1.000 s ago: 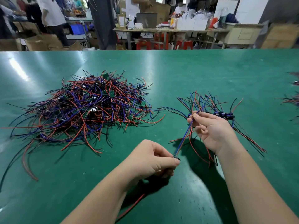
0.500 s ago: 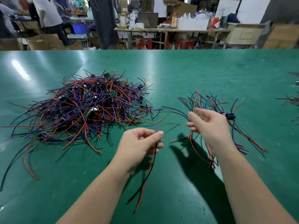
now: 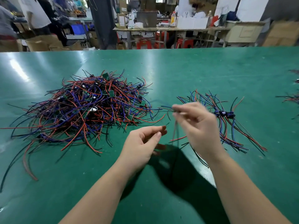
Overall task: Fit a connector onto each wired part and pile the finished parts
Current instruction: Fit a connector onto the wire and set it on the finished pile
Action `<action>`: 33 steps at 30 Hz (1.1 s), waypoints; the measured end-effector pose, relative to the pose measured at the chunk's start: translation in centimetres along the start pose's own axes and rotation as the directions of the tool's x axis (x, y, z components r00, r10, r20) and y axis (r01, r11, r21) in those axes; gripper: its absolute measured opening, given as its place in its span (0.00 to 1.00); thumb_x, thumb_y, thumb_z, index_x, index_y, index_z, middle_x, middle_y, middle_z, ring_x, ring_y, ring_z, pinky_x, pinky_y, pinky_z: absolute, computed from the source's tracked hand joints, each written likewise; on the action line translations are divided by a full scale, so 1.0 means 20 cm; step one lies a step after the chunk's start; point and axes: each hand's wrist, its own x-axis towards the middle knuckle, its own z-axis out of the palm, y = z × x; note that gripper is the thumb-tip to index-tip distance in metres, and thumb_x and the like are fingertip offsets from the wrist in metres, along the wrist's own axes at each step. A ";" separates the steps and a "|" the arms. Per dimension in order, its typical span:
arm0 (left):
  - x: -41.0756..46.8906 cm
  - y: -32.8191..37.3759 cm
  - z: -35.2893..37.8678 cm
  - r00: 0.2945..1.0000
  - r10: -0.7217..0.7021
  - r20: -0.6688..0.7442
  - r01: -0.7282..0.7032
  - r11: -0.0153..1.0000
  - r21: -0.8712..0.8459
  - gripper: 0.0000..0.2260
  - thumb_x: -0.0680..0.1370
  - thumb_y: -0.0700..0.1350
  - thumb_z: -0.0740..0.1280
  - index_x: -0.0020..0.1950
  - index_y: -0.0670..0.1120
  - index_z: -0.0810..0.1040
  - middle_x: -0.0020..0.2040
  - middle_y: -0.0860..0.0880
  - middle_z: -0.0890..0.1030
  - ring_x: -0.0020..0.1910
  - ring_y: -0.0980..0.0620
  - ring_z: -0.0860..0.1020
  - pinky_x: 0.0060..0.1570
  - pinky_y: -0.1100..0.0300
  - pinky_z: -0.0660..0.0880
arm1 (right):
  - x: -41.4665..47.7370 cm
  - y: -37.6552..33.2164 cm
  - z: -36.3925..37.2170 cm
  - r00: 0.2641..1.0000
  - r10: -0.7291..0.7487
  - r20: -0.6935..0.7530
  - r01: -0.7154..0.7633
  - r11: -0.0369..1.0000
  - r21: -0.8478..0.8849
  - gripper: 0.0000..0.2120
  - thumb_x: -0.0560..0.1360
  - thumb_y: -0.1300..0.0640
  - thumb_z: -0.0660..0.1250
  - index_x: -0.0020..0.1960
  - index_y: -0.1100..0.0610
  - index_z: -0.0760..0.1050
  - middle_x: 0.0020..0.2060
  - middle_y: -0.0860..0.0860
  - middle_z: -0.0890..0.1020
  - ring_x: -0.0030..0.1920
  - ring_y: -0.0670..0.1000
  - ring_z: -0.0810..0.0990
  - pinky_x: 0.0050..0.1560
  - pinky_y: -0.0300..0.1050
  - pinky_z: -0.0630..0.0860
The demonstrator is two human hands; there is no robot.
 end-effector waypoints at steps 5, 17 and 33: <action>0.01 -0.01 -0.02 0.996 0.010 -0.084 -0.004 0.998 0.070 0.12 0.80 0.37 0.63 0.50 0.53 0.80 0.46 0.55 0.85 0.35 0.53 0.83 0.30 0.66 0.75 | 0.09 0.09 -0.23 0.893 -0.146 -0.427 0.025 0.961 -0.275 0.09 0.75 0.65 0.68 0.54 0.57 0.79 0.49 0.54 0.77 0.39 0.54 0.84 0.44 0.48 0.81; 0.03 -0.03 -0.10 0.954 0.133 -0.268 -0.015 0.916 0.401 0.11 0.76 0.42 0.66 0.42 0.59 0.81 0.31 0.57 0.82 0.30 0.49 0.81 0.33 0.48 0.81 | 0.12 0.28 -0.33 0.869 0.295 -0.397 -0.472 0.735 -0.488 0.04 0.69 0.61 0.69 0.43 0.54 0.81 0.36 0.49 0.80 0.40 0.52 0.79 0.46 0.41 0.72; 0.05 -0.04 -0.11 0.944 0.210 -0.256 -0.058 0.866 0.496 0.11 0.74 0.40 0.66 0.44 0.56 0.82 0.28 0.55 0.78 0.19 0.59 0.67 0.24 0.71 0.65 | 0.38 0.20 -0.39 0.881 0.409 -0.236 -0.460 0.626 -0.630 0.04 0.65 0.65 0.73 0.39 0.60 0.80 0.35 0.56 0.83 0.37 0.53 0.82 0.40 0.43 0.76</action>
